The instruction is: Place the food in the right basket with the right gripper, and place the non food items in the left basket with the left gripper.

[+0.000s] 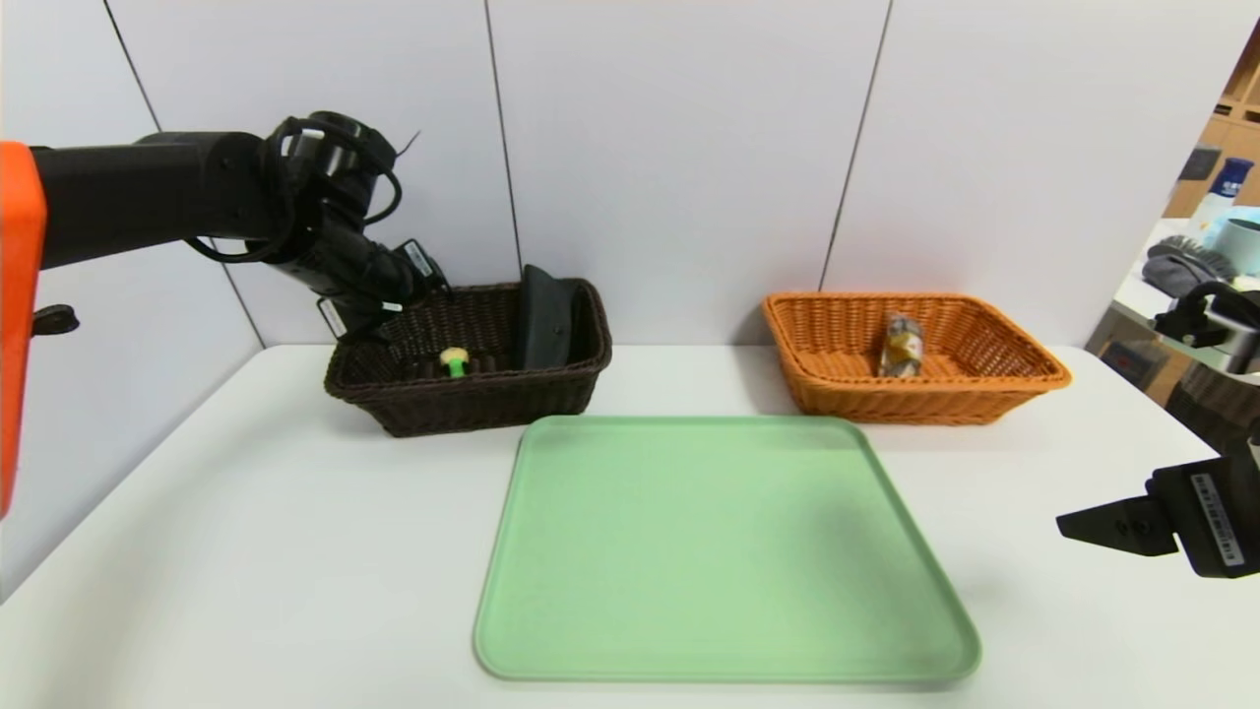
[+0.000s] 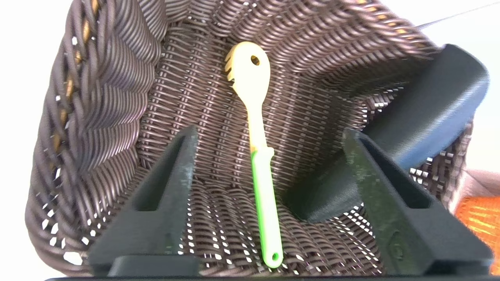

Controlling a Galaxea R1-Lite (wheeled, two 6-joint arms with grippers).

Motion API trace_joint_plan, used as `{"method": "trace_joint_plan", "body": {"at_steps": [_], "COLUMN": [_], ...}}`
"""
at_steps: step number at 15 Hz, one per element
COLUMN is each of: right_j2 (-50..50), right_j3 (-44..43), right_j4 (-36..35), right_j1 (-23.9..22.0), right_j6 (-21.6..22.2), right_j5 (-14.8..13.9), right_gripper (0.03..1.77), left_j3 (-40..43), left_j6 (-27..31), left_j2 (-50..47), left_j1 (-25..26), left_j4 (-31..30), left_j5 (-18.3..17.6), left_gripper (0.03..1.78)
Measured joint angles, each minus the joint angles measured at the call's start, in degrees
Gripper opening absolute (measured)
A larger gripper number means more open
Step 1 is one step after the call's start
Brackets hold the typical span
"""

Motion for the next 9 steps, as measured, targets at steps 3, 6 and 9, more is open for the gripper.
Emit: {"method": "trace_joint_plan", "body": {"at_steps": [3,6,9], "right_j2": [-0.2,-1.0,-2.3], "right_j3": [0.0,0.0,0.0], "right_j4": [0.0,0.0,-0.3], "right_j1": [0.0,0.0,0.0], "right_j6": [-0.1,-1.2,-1.4], "right_j5": [-0.1,-0.6,-0.7], "right_gripper": [1.70,1.70,1.70], "left_j3": [0.0,0.7,1.3], "left_j6": [2.6,15.0,32.4], "left_j2": [-4.1,-9.2,-13.1], "left_j1": [-1.9,-4.1,-4.7], "left_j4": [1.0,3.5,1.3], "left_j5": [0.1,2.4,6.9], "left_gripper": [1.46,1.54,1.59]}}
